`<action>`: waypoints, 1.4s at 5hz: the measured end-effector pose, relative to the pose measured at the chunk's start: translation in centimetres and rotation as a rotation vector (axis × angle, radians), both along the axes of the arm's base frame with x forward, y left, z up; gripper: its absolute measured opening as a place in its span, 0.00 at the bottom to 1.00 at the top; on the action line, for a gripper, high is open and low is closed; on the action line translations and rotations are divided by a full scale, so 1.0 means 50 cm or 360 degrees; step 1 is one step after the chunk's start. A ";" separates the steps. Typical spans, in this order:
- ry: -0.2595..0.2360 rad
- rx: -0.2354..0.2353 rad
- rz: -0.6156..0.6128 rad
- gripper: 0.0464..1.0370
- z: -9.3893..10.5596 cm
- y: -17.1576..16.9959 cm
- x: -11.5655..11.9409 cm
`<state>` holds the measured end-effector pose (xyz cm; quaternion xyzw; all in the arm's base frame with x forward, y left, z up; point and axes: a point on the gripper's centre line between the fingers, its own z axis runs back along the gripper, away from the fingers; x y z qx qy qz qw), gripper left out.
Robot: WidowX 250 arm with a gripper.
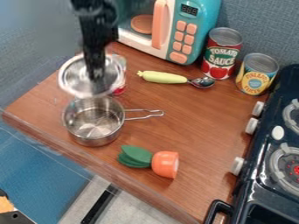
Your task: Take the silver lid from from the pot and put it on the top left of the table.
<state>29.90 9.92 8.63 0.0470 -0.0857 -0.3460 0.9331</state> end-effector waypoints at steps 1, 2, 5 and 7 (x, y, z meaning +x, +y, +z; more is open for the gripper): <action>0.0086 0.0017 0.0266 0.01 0.012 0.045 0.089; 0.0150 0.0058 0.0410 0.01 0.005 0.069 0.153; 0.0305 0.0202 0.0630 0.01 -0.089 0.117 0.264; 0.0309 0.0192 0.0667 0.01 -0.115 0.124 0.266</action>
